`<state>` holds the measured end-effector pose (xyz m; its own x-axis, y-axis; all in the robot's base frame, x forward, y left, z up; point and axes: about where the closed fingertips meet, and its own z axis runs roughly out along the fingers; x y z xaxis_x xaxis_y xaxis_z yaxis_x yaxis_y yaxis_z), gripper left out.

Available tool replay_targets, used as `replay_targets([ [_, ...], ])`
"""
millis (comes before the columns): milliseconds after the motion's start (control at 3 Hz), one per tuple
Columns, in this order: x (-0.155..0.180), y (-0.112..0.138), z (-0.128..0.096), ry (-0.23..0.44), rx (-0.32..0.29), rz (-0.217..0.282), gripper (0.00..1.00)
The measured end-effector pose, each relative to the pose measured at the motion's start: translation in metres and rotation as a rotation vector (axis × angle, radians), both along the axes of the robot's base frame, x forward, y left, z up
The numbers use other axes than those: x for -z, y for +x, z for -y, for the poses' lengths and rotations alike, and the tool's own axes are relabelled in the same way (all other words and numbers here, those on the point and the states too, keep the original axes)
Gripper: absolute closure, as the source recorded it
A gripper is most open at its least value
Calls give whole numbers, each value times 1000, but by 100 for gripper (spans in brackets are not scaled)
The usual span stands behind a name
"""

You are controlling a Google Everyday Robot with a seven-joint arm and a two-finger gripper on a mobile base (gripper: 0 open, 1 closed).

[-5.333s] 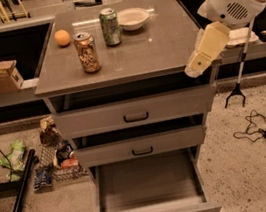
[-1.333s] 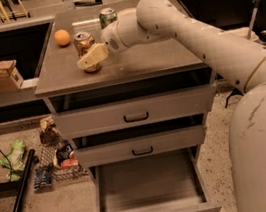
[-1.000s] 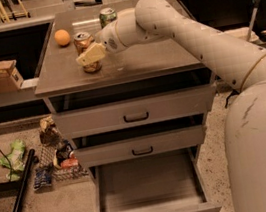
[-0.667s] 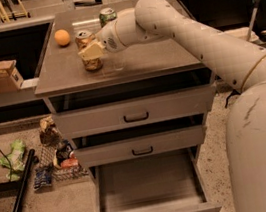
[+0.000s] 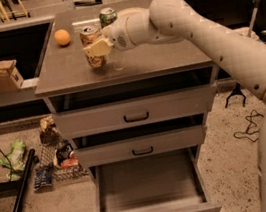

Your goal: Place orange can into bottom drawer

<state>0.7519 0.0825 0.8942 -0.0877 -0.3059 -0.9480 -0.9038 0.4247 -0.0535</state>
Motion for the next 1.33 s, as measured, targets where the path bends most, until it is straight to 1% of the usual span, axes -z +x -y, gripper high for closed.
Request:
replay_targets([
  [333,-11,-23,26,-4,-63,38,100],
  [667,-23,-56,64,-39,-69,58,100],
  [1000,-14,-94,94,-84,-113,30,100],
  [1333,-14,-94,94,-84,-113,30,100],
])
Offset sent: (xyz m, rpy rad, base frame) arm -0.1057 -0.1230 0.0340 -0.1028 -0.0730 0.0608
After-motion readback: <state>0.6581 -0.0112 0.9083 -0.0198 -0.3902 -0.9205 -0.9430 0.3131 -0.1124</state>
